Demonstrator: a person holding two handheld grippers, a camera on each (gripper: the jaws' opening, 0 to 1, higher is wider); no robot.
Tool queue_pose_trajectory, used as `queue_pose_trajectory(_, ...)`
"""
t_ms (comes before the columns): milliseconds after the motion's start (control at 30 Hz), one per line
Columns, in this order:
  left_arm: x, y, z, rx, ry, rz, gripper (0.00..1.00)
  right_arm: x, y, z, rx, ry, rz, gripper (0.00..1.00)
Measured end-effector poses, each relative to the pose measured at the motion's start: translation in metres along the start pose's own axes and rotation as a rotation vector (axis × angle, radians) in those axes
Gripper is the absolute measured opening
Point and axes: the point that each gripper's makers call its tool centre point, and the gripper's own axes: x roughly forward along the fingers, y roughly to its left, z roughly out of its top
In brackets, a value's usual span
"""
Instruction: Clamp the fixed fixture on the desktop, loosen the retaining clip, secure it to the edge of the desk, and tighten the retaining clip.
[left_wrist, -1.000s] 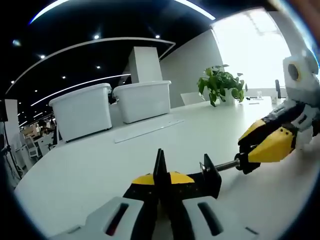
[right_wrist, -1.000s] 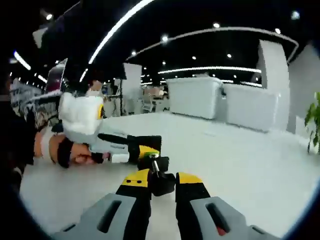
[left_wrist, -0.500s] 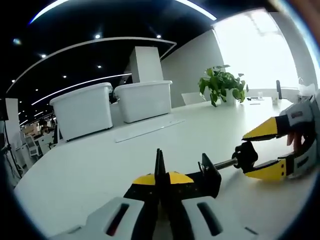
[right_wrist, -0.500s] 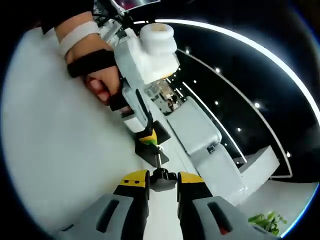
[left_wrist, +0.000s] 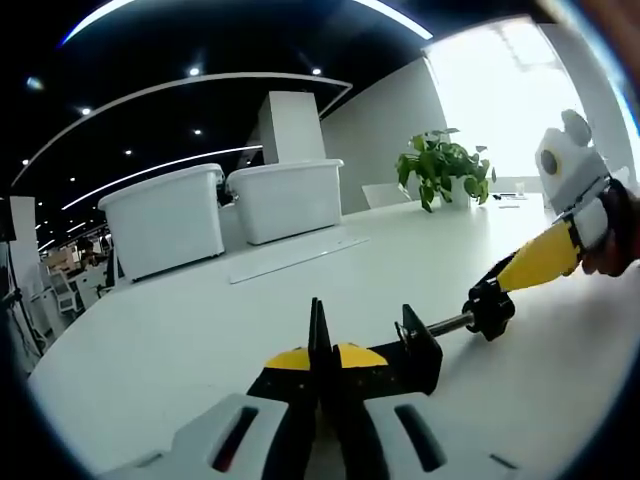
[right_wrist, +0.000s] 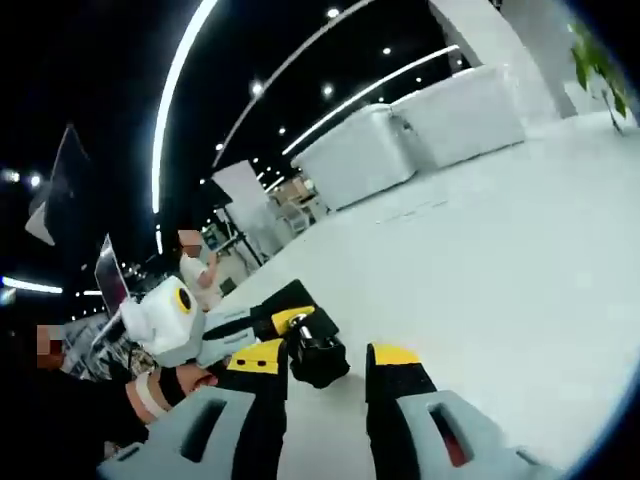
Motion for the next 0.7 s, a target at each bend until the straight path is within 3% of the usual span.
queue_pose_trajectory(67,0.000,-0.001,0.000,0.001,0.001,0.000,0.06,0.001,0.004,-0.002,0.025,0.004,0.017,0.27)
queue_pose_trajectory(133,0.000,-0.001,0.000,0.002,0.001,-0.001,0.06,0.005,0.010,-0.013,0.075,0.053,0.033,0.27)
queue_pose_trajectory(267,0.001,0.000,0.000,0.003,0.002,-0.001,0.06,0.010,0.009,-0.012,-0.005,0.039,0.005,0.25)
queue_pose_trajectory(400,0.001,-0.001,0.000,0.003,0.003,0.000,0.06,0.009,0.010,-0.012,-0.001,0.033,-0.003,0.24)
queue_pose_trajectory(433,0.000,-0.001,0.000,0.003,0.002,0.000,0.06,0.009,0.011,-0.011,-0.040,0.031,-0.013,0.24)
queue_pose_trajectory(500,0.000,-0.002,0.000,0.003,0.002,0.000,0.06,0.008,0.014,-0.010,-0.149,0.027,-0.031,0.23)
queue_pose_trajectory(567,0.000,-0.002,0.000,0.003,0.002,0.000,0.06,0.007,0.021,-0.009,-0.409,0.007,-0.067,0.23)
queue_pose_trajectory(600,0.001,-0.001,0.000,0.003,0.002,0.000,0.06,0.006,0.024,-0.009,-0.496,0.000,-0.074,0.23)
queue_pose_trajectory(667,0.000,-0.002,0.000,0.002,0.001,0.000,0.06,0.006,0.032,-0.010,-0.796,-0.019,-0.093,0.23)
queue_pose_trajectory(700,0.000,-0.002,0.000,0.001,-0.002,-0.001,0.05,0.006,0.035,-0.012,-0.874,-0.029,-0.098,0.23)
